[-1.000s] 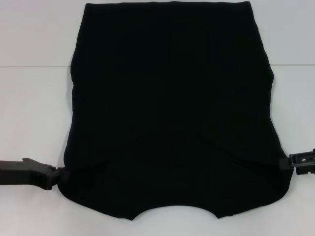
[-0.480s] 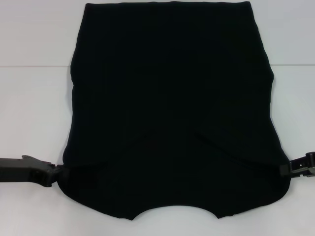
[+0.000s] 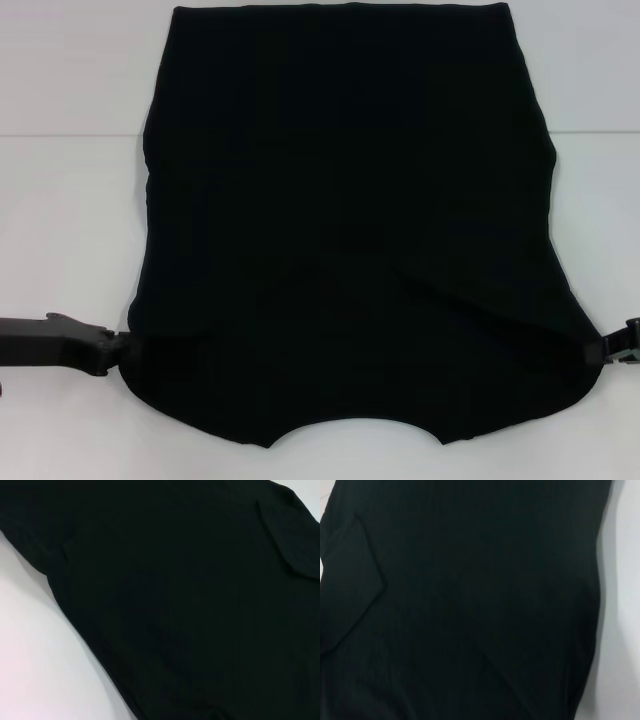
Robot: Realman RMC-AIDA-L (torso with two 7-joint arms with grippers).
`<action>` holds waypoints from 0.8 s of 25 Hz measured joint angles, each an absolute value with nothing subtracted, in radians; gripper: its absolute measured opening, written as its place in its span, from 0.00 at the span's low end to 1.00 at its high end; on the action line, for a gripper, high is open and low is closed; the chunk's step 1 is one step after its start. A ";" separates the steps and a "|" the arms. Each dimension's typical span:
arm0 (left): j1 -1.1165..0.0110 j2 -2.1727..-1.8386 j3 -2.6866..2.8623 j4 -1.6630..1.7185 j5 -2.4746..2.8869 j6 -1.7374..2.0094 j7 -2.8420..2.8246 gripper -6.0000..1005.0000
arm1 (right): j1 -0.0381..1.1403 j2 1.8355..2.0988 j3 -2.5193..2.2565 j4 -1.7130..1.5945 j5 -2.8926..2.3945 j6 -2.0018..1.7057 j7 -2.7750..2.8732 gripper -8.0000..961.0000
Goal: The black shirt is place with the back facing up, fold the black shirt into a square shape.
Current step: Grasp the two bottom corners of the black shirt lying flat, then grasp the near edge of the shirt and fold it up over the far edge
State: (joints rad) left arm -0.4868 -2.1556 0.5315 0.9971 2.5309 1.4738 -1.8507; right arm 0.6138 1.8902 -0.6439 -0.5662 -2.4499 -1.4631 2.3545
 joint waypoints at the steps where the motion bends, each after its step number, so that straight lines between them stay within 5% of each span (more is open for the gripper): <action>1: -0.487 -2.156 0.531 0.997 2.531 1.477 -1.857 0.07 | 0.609 1.891 -0.642 -0.568 -2.449 -1.463 2.349 0.15; 6: -0.477 -2.155 0.526 1.002 2.531 1.516 -1.905 0.07 | 0.573 1.901 -0.600 -0.568 -2.447 -1.476 2.285 0.05; 20: -0.400 -2.150 0.296 1.006 2.494 1.819 -1.883 0.08 | 0.431 1.902 -0.393 -0.573 -2.445 -1.620 2.035 0.05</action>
